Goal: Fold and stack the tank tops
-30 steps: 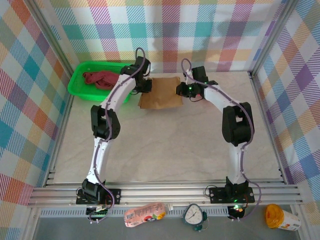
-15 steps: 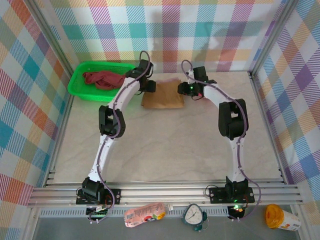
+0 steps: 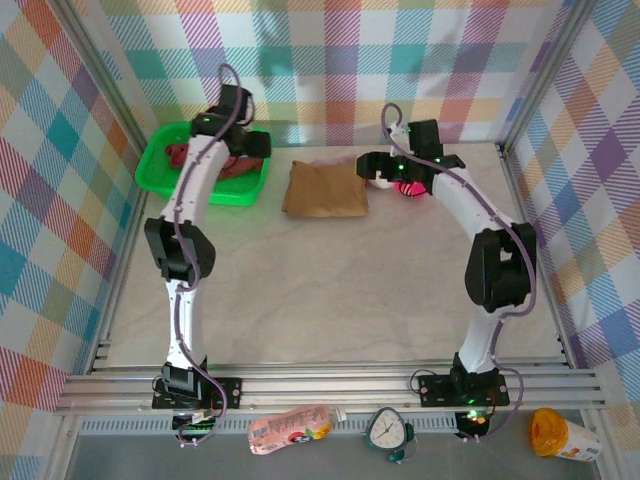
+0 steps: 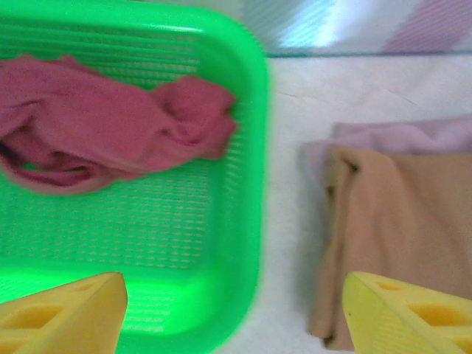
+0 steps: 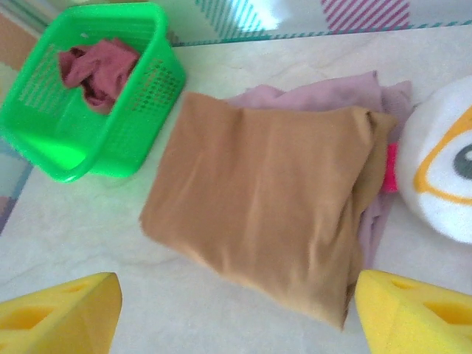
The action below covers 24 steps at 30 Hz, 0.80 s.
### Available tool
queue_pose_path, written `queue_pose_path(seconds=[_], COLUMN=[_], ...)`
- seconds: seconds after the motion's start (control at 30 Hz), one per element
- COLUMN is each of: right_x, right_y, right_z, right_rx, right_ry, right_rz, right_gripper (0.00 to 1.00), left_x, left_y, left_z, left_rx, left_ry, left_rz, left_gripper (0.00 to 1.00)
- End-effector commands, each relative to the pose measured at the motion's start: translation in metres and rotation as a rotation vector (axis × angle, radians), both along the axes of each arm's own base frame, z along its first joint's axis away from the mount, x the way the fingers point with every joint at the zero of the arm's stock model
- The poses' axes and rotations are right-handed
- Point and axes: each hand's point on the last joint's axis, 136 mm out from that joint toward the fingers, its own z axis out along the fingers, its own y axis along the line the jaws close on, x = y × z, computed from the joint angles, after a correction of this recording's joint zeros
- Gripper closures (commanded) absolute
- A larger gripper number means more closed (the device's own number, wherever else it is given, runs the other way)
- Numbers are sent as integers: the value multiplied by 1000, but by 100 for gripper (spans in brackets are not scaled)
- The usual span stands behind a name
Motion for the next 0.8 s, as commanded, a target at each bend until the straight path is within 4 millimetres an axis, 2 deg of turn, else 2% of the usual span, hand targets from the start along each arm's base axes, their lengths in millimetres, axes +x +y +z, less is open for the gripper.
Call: queue_pose_path(seconds=[0.0,0.13,0.2,0.33,0.5,0.67,0.77], right_x=[-29,-64,-79,-101,-116,-120,-120], right_y=[4,-2,-9,-23,-35,-40,-38], right_z=[12,15,13,1,-12,-17,-18], right_rx=[39,39,22,-26,-69,-68,-55], right_ry=[5,23,39,72,117,149,160], right_rz=[67,84,73,40,8,-16,-20], right_gripper=[17,15,10,9,8,7,7], left_x=[16,45,58,85,107,111,118], left_y=[36,62,70,70,67,69,63], left_z=[-45,-70,-83,-105,-133,-159,-176], left_rx=[-25,-58,-95,-156,-200,-163,-173], left_ry=[71,57,47,-11,-48,-38,-44], left_rz=[35,85,112,141,185,231,237], left_gripper=[23,23,23,22,21,19,18])
